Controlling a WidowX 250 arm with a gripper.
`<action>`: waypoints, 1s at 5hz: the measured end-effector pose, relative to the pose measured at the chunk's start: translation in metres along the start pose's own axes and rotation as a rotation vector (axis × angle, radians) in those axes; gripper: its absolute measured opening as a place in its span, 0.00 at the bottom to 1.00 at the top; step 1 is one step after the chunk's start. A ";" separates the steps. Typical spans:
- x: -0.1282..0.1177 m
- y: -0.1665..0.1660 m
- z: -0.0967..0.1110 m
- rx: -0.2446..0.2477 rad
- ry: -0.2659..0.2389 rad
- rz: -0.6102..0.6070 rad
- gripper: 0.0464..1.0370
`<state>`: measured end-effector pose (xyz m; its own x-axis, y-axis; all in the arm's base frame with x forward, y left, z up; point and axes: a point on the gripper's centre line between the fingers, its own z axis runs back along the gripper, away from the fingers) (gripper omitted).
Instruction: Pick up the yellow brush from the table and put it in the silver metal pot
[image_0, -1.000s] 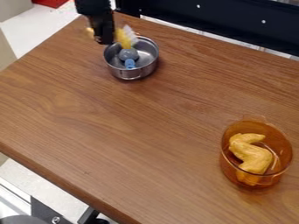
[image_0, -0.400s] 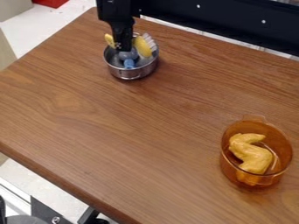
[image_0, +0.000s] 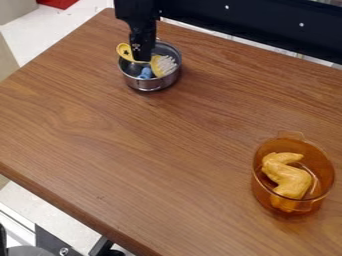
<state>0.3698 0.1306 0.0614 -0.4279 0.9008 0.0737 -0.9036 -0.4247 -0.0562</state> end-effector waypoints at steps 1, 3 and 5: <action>0.001 0.002 -0.001 0.012 0.011 -0.022 0.96; 0.015 0.032 0.041 -0.083 0.024 -0.250 0.96; 0.015 0.092 0.052 -0.054 0.033 -0.664 0.96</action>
<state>0.2792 0.0998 0.1089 0.2210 0.9720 0.0795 -0.9723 0.2259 -0.0594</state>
